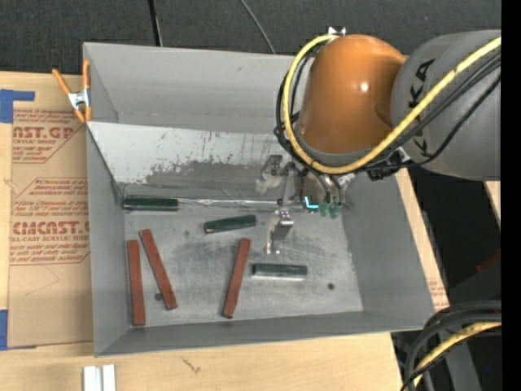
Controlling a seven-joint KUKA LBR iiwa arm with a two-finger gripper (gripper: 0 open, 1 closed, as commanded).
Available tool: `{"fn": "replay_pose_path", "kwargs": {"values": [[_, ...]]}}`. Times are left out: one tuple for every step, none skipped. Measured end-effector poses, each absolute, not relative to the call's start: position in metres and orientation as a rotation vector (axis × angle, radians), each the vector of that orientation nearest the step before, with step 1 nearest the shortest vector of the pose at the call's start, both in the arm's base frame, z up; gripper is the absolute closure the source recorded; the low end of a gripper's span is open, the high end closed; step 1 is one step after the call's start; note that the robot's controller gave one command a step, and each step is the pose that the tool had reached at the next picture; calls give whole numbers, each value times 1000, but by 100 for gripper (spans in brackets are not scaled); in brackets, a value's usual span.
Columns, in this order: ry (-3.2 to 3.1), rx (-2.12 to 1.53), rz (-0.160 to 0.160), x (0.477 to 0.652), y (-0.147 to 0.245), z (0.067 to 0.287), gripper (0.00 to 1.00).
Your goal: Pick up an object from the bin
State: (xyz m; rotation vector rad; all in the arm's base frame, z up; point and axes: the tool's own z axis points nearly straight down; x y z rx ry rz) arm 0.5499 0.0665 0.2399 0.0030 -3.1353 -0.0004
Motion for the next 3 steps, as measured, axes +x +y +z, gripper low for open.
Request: {"fn": "replay_pose_path", "kwargs": {"values": [[-3143,1,-2,551,66,244,0],[-3151,-70,-3,560,60,201,0],[-3144,55,-1,553,55,148,0]]}}
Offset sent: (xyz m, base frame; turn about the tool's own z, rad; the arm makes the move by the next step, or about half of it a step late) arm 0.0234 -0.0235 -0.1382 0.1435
